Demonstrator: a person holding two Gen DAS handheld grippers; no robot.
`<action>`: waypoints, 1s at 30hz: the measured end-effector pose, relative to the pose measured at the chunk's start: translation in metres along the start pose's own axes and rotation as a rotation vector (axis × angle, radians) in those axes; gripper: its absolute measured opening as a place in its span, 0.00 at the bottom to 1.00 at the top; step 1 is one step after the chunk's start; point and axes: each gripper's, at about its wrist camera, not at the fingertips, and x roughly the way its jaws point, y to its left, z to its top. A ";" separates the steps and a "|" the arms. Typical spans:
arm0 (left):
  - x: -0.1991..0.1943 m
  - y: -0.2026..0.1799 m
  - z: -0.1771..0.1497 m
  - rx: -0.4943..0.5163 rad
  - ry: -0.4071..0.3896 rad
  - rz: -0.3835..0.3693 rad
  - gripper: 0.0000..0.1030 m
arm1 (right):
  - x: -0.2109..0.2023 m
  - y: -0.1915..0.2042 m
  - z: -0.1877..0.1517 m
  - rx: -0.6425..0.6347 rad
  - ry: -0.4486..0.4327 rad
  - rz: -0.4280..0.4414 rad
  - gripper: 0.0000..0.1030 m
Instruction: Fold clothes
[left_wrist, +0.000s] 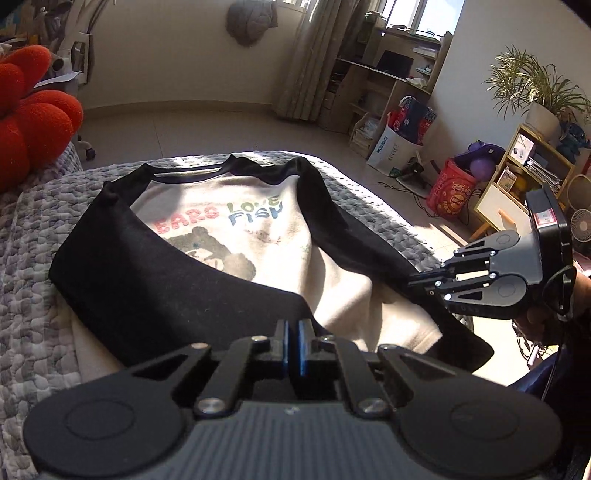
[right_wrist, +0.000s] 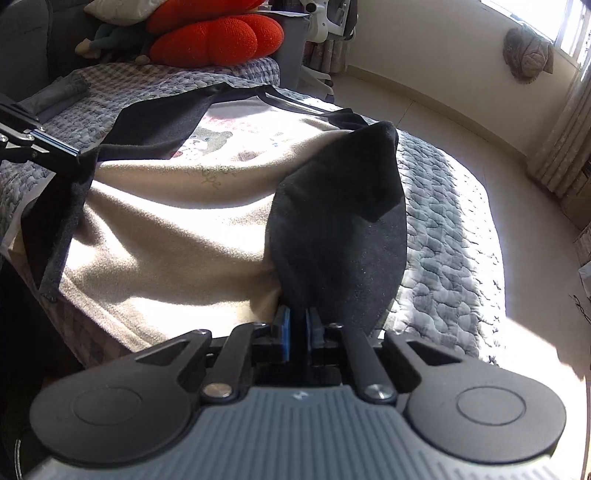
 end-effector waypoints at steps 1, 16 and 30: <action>-0.004 0.003 0.001 -0.016 -0.012 -0.007 0.05 | -0.005 -0.008 0.002 0.031 -0.023 -0.026 0.08; -0.083 0.077 0.036 -0.259 -0.304 0.065 0.03 | 0.003 -0.149 0.042 0.356 -0.121 -0.642 0.07; -0.101 0.265 0.112 -0.459 -0.375 0.961 0.08 | 0.034 -0.183 0.044 0.629 -0.110 -0.831 0.12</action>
